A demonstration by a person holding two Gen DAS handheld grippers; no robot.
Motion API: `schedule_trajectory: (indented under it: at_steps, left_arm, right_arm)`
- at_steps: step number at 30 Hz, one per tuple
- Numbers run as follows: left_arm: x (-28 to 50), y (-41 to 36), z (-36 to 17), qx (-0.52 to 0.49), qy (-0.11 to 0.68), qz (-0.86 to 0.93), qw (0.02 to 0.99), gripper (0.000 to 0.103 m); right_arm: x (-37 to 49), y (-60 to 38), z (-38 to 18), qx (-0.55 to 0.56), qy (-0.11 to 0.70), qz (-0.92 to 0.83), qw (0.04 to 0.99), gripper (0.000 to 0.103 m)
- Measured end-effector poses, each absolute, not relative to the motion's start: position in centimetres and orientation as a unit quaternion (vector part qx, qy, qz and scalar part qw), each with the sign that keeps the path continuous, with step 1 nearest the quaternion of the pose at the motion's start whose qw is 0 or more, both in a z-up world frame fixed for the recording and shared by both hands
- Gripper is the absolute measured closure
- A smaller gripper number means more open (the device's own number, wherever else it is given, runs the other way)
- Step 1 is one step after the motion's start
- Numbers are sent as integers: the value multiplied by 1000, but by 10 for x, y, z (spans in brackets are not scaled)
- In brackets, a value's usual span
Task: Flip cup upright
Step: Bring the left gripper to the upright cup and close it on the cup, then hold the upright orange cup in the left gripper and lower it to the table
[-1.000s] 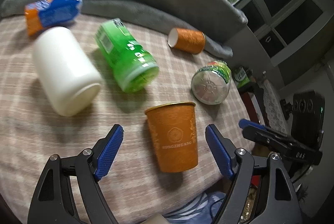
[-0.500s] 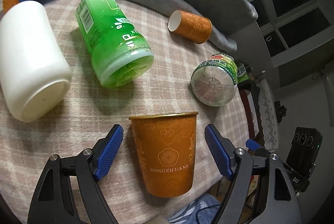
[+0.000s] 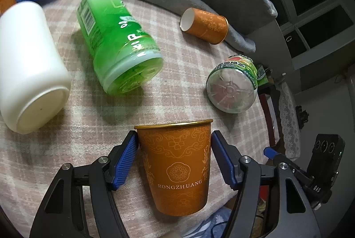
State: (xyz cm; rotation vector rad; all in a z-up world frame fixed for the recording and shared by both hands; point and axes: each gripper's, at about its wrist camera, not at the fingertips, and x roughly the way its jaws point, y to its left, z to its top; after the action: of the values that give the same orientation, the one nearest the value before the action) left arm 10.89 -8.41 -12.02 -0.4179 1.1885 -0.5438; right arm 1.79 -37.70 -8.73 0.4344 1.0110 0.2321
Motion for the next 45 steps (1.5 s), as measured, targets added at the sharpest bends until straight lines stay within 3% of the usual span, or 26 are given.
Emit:
schedule_trajectory:
  at_steps: [20,45]
  left_arm:
    - [85,-101,-78,-105,454,-228,855,37]
    - [66,-130,-81,21,373,-184,909,37]
  right_arm:
    - [20,-370,-85,203,478,116,846,27]
    - [20,-370,-88,207,484,113,843,27]
